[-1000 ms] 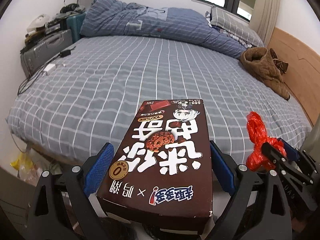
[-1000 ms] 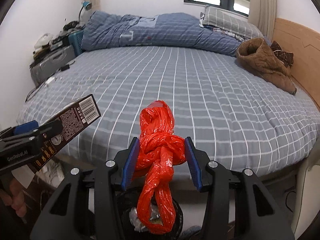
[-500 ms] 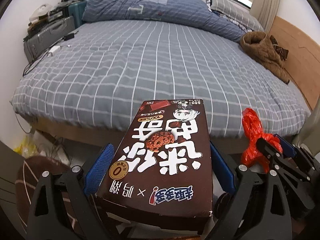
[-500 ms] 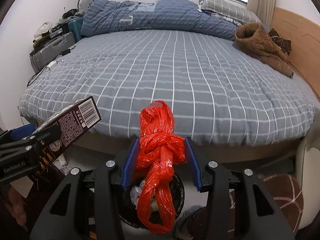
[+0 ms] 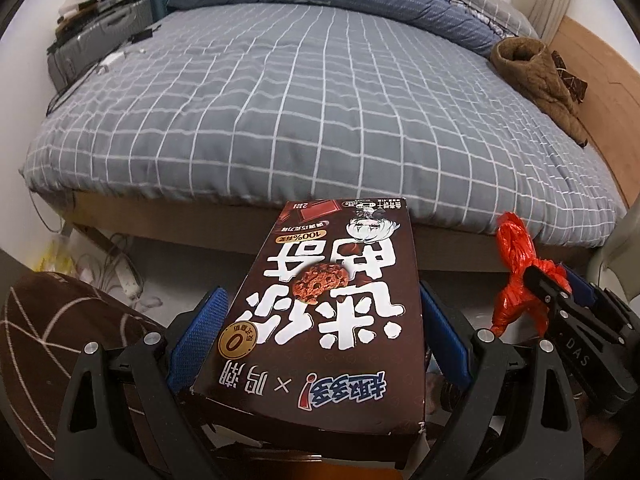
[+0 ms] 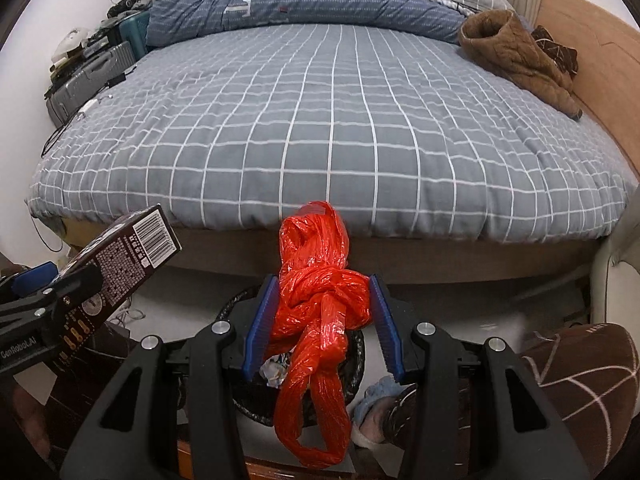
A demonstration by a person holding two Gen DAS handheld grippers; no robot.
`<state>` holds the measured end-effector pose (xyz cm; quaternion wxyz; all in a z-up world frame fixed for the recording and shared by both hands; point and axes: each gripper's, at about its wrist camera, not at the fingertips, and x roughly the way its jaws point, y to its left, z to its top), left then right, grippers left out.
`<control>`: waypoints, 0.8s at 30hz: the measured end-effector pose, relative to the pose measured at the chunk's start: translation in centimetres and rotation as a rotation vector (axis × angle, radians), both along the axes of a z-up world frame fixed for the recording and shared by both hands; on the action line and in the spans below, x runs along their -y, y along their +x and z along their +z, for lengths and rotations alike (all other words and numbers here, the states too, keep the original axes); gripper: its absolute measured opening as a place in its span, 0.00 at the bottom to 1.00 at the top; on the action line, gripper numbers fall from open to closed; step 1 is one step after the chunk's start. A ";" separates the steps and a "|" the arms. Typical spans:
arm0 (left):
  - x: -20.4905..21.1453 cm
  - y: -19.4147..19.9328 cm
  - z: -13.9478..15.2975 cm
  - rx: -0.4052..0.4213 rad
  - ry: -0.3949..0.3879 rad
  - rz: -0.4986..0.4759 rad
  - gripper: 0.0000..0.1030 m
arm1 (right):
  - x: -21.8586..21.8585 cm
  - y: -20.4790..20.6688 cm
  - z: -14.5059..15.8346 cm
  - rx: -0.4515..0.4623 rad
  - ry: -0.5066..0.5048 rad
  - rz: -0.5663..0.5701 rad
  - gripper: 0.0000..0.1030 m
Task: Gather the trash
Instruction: 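Lift the red bag and brown box and carry both over the bin, then lower the red bag and brown box into the bin and open both grippers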
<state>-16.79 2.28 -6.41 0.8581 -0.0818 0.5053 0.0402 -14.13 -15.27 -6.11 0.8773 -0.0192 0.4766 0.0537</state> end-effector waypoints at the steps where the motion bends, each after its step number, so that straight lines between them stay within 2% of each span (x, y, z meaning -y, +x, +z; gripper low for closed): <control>1: 0.0 -0.1 -0.2 -0.005 0.003 0.002 0.88 | 0.0 0.0 -0.2 -0.003 -0.003 0.003 0.43; 8: -0.2 0.2 -3.4 -0.065 0.001 -0.001 0.88 | -0.9 0.5 -2.9 -0.055 -0.019 0.028 0.43; 20: 0.4 2.2 -9.5 -0.157 0.015 -0.060 0.88 | -0.2 2.7 -7.8 -0.173 0.027 0.021 0.44; 24: 0.2 3.0 -11.2 -0.201 -0.006 -0.062 0.88 | -0.8 3.3 -9.1 -0.204 0.016 0.038 0.44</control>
